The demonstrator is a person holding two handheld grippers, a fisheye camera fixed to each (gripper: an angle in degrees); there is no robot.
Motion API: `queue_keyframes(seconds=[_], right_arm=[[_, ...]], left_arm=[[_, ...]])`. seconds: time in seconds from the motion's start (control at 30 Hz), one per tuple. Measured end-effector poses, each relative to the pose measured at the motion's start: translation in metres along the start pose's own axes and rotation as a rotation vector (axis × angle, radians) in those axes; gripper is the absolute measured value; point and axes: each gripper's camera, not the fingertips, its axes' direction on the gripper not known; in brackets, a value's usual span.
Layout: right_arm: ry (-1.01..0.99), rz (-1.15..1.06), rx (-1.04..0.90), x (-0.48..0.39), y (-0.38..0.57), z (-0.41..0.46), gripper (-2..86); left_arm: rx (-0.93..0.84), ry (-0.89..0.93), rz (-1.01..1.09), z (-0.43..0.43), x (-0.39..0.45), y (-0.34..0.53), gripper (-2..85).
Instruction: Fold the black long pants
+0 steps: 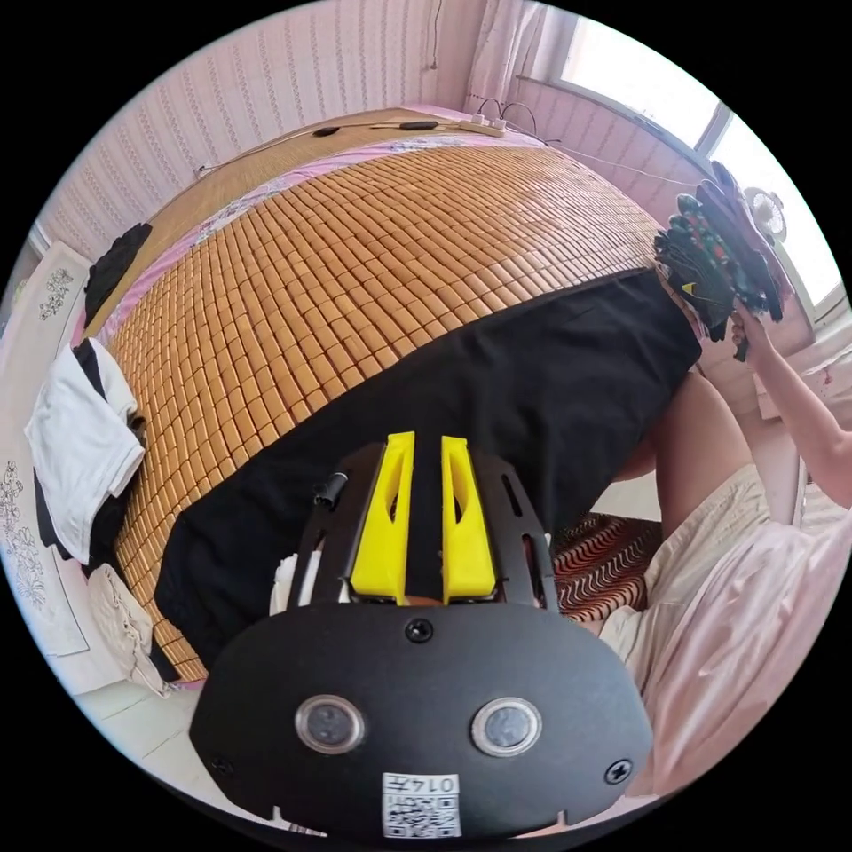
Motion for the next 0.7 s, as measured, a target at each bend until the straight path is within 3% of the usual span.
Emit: queue_keyframes(seconds=[0.1, 0.2, 0.27, 0.4, 0.6, 0.7], right_arm=[[0.049, -0.017, -0.065, -0.021, -0.036, 0.028, 10.5], [0.092, -0.003, -0.195, -0.04, -0.054, 0.062, 7.4], [0.115, 0.006, -0.16, -0.052, -0.059, 0.059, 4.2], [0.146, -0.023, -0.112, -0.074, -0.067, 0.047, 0.8], [0.135, 0.023, -0.111, -0.091, -0.087, 0.056, -0.4], [0.166, 0.069, -0.195, -0.1, -0.095, 0.089, -0.7]], left_arm=[[-0.012, -0.053, 0.067, 0.013, 0.003, -0.032, 7.1], [-0.141, -0.107, 0.097, 0.047, 0.008, -0.054, 7.0], [-0.202, -0.102, 0.089, 0.065, 0.008, -0.059, 6.2], [-0.177, -0.057, 0.081, 0.06, 0.001, -0.059, 0.1], [-0.066, -0.056, -0.013, 0.032, -0.018, -0.056, -0.8], [-0.154, -0.065, -0.073, 0.05, -0.031, -0.053, -0.5]])
